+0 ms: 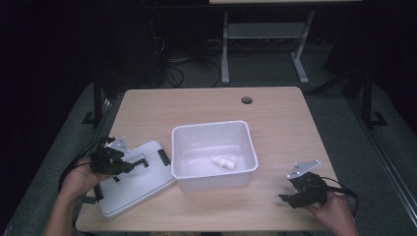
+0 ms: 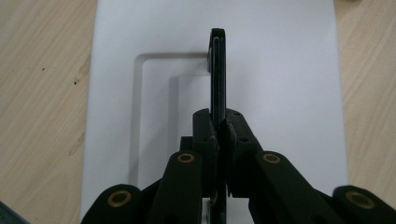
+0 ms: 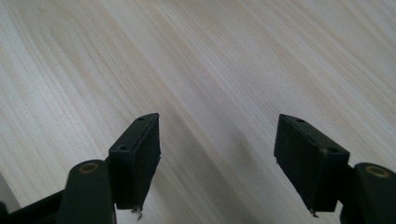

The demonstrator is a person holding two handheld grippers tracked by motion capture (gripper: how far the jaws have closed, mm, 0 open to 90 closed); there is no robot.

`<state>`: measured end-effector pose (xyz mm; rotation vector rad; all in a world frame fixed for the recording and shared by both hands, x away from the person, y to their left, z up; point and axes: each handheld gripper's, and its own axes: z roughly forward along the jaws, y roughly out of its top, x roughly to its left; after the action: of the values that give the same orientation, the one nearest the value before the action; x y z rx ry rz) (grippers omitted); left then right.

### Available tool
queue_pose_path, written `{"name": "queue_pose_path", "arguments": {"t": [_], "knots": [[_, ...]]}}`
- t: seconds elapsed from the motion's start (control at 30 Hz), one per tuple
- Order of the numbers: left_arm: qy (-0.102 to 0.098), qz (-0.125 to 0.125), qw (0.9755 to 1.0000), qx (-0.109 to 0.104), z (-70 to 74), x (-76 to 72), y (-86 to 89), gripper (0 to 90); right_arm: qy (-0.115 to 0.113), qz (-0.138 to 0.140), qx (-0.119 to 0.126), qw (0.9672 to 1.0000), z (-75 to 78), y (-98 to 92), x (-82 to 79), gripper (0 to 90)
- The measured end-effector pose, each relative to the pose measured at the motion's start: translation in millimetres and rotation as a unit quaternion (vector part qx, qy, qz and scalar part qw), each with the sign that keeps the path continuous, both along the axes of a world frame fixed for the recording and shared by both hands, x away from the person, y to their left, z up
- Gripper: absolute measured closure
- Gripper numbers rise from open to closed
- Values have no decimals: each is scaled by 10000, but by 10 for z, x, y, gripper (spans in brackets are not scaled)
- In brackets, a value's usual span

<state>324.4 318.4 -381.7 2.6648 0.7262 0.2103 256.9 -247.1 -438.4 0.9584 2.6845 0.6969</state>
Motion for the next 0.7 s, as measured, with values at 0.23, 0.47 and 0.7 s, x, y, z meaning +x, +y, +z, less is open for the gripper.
{"name": "queue_pose_path", "arguments": {"t": [0.23, 0.47, 0.7], "knots": [[-48, -12, 10000, 5, 86, -53, 56, 844, -11, -39, 34, 10000, 8, -10, 1, 305], [-44, -16, 10000, -20, 144, -78, 98, 844, -6, -45, 43, 10000, 13, -20, 2, 303], [-36, -1, 10000, -52, 164, -89, 118, 844, 3, -59, 39, 10000, 15, -24, 1, 302]]}}
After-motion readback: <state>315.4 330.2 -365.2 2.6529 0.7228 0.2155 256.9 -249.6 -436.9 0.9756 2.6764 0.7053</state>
